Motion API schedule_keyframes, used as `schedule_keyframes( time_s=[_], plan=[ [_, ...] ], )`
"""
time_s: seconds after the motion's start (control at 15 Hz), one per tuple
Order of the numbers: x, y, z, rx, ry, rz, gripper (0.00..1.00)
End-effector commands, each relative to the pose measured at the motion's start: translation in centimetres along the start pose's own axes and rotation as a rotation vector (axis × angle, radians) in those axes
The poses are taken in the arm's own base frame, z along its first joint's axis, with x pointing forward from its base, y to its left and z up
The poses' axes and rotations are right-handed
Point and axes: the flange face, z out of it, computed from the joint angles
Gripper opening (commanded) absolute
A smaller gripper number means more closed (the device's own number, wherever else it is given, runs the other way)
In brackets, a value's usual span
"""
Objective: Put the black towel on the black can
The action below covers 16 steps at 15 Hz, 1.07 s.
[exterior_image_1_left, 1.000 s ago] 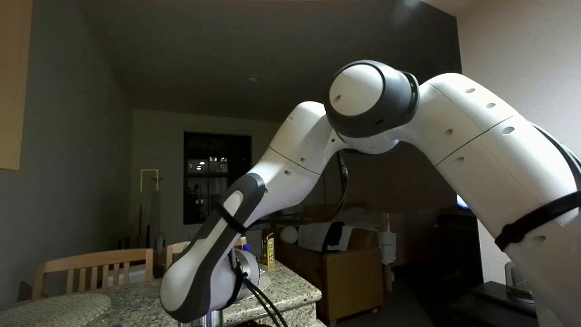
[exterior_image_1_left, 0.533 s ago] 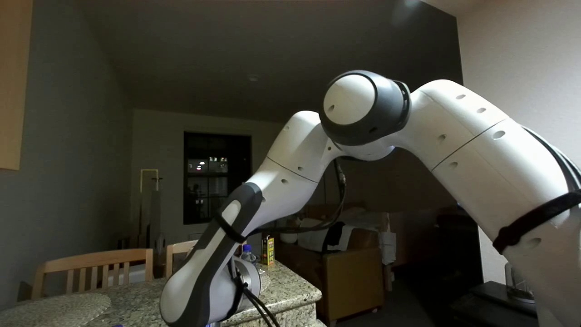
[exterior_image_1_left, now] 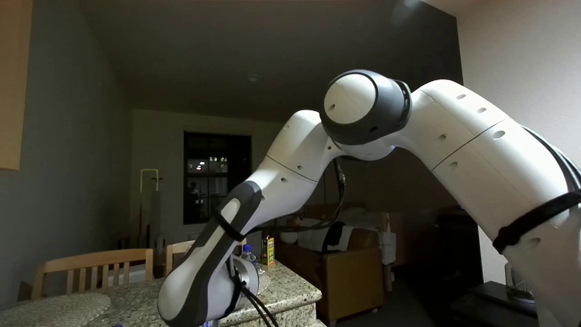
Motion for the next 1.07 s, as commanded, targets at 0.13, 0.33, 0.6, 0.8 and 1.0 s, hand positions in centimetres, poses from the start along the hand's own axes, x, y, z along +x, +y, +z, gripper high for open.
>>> schedule_keyframes(
  time_s=[0.13, 0.33, 0.6, 0.8, 1.0],
  plan=[
    [-1.4, -0.8, -1.6, 0.051, -0.082, -0.096, 0.1],
    [-1.8, -0.9, -2.9, 0.038, -0.098, -0.111, 0.09],
    [-1.8, -0.3, -6.8, 0.002, -0.083, -0.105, 0.09],
    [-1.7, 0.4, -10.6, -0.027, -0.057, -0.094, 0.08],
    [-2.3, 1.5, -14.1, -0.034, -0.047, -0.066, 0.08]
  ],
)
